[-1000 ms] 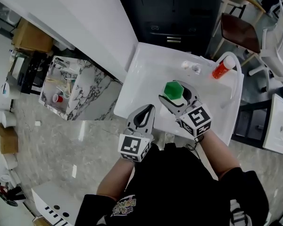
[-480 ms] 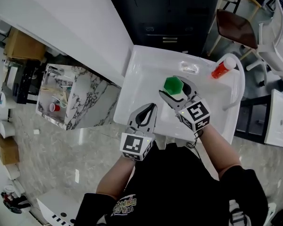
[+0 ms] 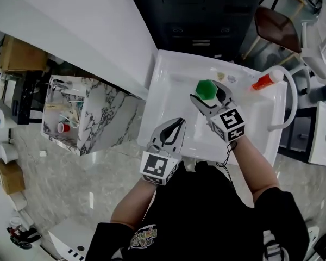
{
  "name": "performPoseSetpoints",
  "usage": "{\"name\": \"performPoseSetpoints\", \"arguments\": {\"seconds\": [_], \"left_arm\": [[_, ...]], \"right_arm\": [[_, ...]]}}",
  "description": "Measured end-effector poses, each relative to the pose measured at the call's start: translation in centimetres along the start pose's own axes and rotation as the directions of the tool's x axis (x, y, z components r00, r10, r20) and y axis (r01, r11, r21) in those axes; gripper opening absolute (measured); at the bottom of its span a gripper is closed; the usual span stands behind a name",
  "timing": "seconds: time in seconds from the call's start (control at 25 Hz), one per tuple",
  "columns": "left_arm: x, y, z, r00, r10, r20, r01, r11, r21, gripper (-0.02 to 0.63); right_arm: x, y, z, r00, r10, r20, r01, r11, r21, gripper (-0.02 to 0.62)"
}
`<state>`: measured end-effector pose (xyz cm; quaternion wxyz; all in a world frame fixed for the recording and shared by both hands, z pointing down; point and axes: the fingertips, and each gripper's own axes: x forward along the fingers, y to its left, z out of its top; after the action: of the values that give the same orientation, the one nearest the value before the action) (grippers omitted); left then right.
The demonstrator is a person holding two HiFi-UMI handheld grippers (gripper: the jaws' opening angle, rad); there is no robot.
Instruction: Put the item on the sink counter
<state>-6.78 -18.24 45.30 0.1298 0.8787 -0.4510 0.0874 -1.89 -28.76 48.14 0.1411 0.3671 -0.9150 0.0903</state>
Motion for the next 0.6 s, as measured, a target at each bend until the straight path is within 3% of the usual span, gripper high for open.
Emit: {"name": "performPoseSetpoints", "arguments": {"seconds": [0.6], "left_arm": [[0.5, 2.1, -2.1, 0.997, -0.061, -0.043, 0.059, 0.997, -0.056, 0.021]], "right_arm": [[6.4, -5.3, -4.3, 0.992, -0.092, -0.081, 0.092, 0.996, -0.012, 0.364]]}}
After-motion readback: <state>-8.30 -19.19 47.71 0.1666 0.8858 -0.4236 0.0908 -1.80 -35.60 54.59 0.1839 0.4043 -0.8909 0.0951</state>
